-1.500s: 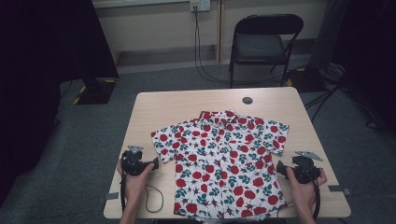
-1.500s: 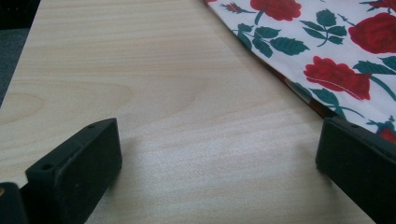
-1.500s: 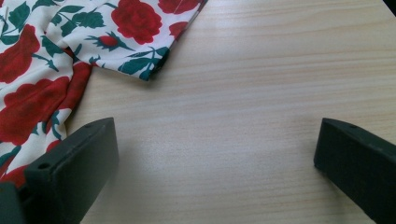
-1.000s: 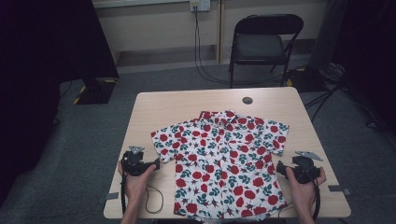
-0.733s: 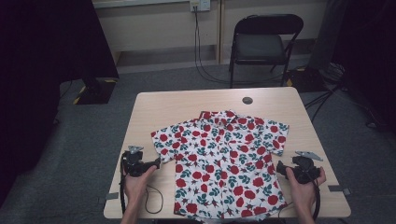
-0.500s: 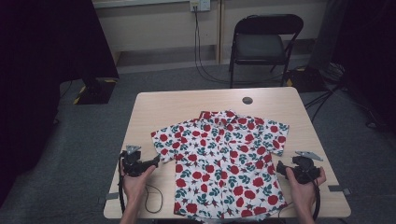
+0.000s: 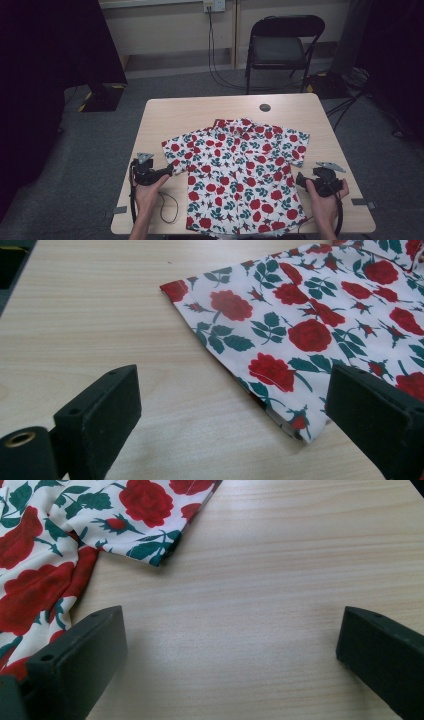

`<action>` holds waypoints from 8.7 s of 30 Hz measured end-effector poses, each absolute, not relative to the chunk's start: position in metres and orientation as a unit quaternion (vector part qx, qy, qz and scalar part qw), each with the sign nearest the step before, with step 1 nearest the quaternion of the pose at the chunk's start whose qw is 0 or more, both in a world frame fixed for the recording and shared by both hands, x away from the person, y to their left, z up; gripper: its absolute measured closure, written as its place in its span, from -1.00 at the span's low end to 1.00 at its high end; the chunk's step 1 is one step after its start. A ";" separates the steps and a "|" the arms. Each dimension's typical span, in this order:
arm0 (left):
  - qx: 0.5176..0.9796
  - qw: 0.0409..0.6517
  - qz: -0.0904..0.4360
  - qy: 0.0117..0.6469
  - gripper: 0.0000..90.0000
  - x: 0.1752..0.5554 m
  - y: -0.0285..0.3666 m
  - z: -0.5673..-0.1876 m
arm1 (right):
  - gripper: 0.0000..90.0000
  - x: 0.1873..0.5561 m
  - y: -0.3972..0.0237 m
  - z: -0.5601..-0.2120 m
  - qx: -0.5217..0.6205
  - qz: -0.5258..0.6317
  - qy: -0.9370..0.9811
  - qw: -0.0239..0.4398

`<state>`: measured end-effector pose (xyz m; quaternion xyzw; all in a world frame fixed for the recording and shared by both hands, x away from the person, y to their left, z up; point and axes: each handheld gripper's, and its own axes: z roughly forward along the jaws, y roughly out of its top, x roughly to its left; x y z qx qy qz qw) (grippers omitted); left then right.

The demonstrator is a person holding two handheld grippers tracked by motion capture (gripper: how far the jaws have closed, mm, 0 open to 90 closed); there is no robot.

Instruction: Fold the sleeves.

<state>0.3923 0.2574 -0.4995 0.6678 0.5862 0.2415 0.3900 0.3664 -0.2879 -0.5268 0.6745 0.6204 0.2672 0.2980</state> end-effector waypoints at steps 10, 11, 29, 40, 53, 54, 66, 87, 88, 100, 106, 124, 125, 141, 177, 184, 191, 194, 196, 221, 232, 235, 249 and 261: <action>0.669 0.398 0.245 0.577 -0.76 0.398 0.264 -0.485 | -1.00 0.366 -0.288 -0.527 0.675 0.267 0.620 0.298; 0.670 0.403 0.245 0.573 -0.72 0.401 0.264 -0.482 | -1.00 0.366 -0.288 -0.527 0.674 0.267 0.620 0.298; 0.678 0.428 0.227 0.553 -0.68 0.426 0.256 -0.461 | -1.00 0.366 -0.288 -0.527 0.675 0.267 0.620 0.298; 0.682 0.413 0.231 0.558 -0.48 0.457 0.261 -0.455 | -1.00 0.366 -0.288 -0.527 0.674 0.267 0.620 0.298; 0.685 0.387 0.204 0.582 -0.22 0.491 0.272 -0.479 | -1.00 0.366 -0.288 -0.527 0.675 0.267 0.620 0.298; 0.684 0.379 0.205 0.589 -0.22 0.495 0.273 -0.484 | -1.00 0.366 -0.288 -0.527 0.675 0.267 0.620 0.298; 0.682 0.352 0.207 0.607 0.08 0.502 0.269 -0.505 | -1.00 0.366 -0.288 -0.527 0.675 0.267 0.620 0.298; 0.682 0.336 0.220 0.611 0.89 0.507 0.262 -0.513 | -1.00 0.366 -0.288 -0.527 0.675 0.267 0.620 0.298; 0.684 0.332 0.223 0.610 0.94 0.507 0.261 -0.512 | -1.00 0.366 -0.288 -0.527 0.675 0.267 0.620 0.298; 0.680 0.347 0.213 0.610 0.95 0.505 0.260 -0.510 | -1.00 0.366 -0.288 -0.527 0.675 0.267 0.620 0.298; 0.675 0.353 0.207 0.614 0.96 0.503 0.258 -0.505 | -1.00 0.366 -0.288 -0.527 0.675 0.267 0.620 0.298; 0.680 0.381 0.206 0.592 0.96 0.492 0.246 -0.483 | -1.00 0.366 -0.288 -0.527 0.675 0.267 0.620 0.298; 0.679 0.384 0.205 0.591 0.96 0.491 0.246 -0.482 | -1.00 0.366 -0.288 -0.527 0.674 0.267 0.620 0.298; 0.688 0.400 0.207 0.569 0.96 0.484 0.228 -0.463 | -1.00 0.366 -0.288 -0.527 0.674 0.267 0.620 0.298; 0.724 0.420 0.185 0.515 0.96 0.477 0.157 -0.451 | -1.00 0.366 -0.288 -0.527 0.675 0.267 0.620 0.298; 0.730 0.418 0.179 0.510 0.96 0.480 0.146 -0.457 | -1.00 0.366 -0.288 -0.527 0.674 0.267 0.620 0.298; 0.737 0.413 0.174 0.505 0.95 0.482 0.136 -0.462 | -1.00 0.366 -0.288 -0.527 0.675 0.267 0.620 0.298; 0.741 0.410 0.172 0.504 0.95 0.484 0.131 -0.465 | -1.00 0.366 -0.288 -0.527 0.675 0.267 0.620 0.298; 0.743 0.407 0.171 0.503 0.95 0.485 0.129 -0.466 | -1.00 0.366 -0.288 -0.527 0.675 0.267 0.620 0.298; 0.757 0.379 0.149 0.511 0.93 0.496 0.106 -0.500 | -1.00 0.366 -0.288 -0.527 0.674 0.267 0.620 0.298; 0.757 0.369 0.146 0.519 0.84 0.497 0.100 -0.510 | -1.00 0.366 -0.288 -0.527 0.675 0.267 0.620 0.298; 0.757 0.370 0.144 0.520 0.79 0.497 0.100 -0.510 | -1.00 0.366 -0.288 -0.527 0.675 0.267 0.620 0.298; 0.753 0.384 0.118 0.522 -0.09 0.498 0.100 -0.508 | -1.00 0.366 -0.288 -0.527 0.675 0.267 0.620 0.298; 0.745 0.410 0.092 0.519 -0.55 0.496 0.113 -0.495 | -1.00 0.366 -0.288 -0.527 0.674 0.267 0.620 0.298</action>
